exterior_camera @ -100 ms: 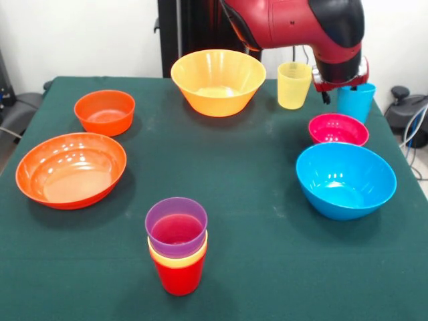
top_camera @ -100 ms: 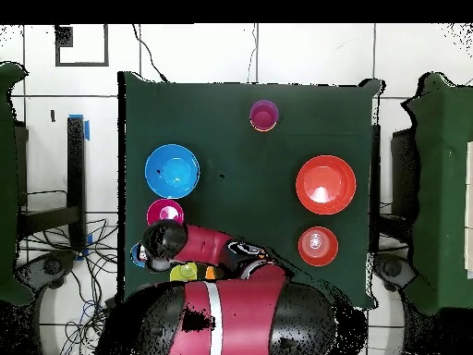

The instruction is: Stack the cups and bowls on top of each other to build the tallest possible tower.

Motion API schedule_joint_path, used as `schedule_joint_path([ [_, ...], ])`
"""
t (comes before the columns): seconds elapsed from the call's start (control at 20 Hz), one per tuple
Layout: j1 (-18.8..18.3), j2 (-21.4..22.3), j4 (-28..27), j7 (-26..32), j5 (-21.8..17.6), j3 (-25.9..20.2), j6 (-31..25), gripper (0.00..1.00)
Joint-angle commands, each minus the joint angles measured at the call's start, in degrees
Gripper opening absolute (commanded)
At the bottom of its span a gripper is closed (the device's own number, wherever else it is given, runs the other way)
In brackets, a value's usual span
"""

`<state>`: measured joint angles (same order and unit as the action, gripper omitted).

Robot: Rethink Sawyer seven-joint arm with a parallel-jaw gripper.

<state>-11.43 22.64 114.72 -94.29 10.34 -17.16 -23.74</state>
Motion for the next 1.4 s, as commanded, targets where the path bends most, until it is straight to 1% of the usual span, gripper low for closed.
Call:
schedule_joint_path([
  [0.05,1.78,-3.71,-4.96,-10.61,0.8,1.02,7.2,0.0],
  [0.15,2.17,-3.41,-5.57,-10.08,0.37,1.46,6.83,0.0],
  [0.2,1.82,-3.17,-4.99,-10.8,1.04,1.1,7.22,0.0],
  [0.45,0.75,-0.98,-3.01,-10.65,0.85,0.51,6.56,0.0],
  [0.65,-0.92,1.93,-0.39,-10.95,1.38,-1.22,6.01,0.0],
  [0.75,-2.46,3.77,0.61,-10.74,2.17,-3.0,4.76,0.0],
  [1.1,-8.35,12.53,5.14,-10.29,5.39,-9.06,-2.55,0.0],
  [1.4,-10.27,17.5,4.19,-9.76,6.86,-9.61,-10.42,0.0],
])
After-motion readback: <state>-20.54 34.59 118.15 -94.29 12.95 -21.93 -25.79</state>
